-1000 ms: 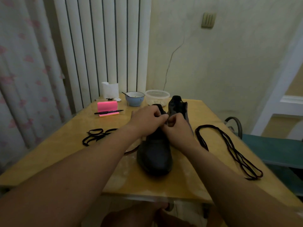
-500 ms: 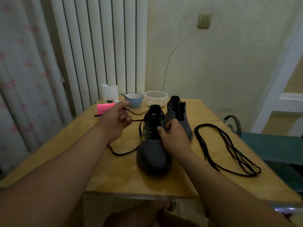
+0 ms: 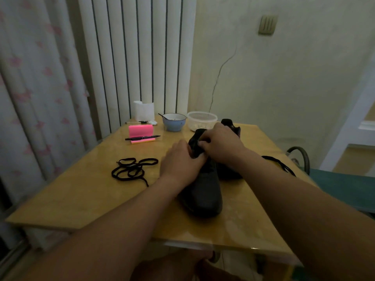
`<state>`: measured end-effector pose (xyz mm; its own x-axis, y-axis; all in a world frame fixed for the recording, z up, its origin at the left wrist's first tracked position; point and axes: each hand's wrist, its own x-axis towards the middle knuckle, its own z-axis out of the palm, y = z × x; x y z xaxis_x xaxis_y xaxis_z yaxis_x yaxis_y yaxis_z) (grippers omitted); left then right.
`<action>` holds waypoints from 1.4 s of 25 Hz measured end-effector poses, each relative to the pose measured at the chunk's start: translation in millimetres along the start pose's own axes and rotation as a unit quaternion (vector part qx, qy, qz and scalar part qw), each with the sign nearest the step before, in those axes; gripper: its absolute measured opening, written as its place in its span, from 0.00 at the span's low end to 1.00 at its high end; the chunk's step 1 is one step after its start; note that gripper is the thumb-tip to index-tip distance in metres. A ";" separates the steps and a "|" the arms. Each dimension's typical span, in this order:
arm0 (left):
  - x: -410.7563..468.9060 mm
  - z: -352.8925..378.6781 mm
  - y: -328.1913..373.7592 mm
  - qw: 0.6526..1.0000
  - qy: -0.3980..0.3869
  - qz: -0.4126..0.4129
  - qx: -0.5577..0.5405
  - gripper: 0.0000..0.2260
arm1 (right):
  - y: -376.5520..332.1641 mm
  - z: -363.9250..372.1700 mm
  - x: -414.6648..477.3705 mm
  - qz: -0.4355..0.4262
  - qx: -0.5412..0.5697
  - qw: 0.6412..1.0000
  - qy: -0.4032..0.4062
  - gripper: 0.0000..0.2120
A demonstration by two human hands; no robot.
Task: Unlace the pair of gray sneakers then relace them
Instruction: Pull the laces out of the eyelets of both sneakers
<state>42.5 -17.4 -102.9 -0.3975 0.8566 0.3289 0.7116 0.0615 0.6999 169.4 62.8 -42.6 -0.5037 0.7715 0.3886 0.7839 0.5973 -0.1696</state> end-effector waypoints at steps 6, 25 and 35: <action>-4.2 25.2 -1.5 0.998 0.032 -0.035 -0.034 0.23 | -1.9 -8.2 1.5 0.081 0.285 0.955 -0.002 0.06; -2.6 24.6 -2.7 0.999 0.028 -0.011 0.018 0.17 | 48.8 -47.4 -44.4 0.213 0.711 0.670 -0.014 0.15; 15.8 -10.7 9.7 0.979 0.159 0.118 0.047 0.17 | 13.9 1.9 -52.7 0.122 0.164 0.977 0.056 0.10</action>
<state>36.9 -8.8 -84.1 -0.3657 0.6506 0.6656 0.8491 -0.0596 0.5248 206.1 30.8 -67.1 -0.2597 0.8815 0.3944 0.7074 0.4516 -0.5437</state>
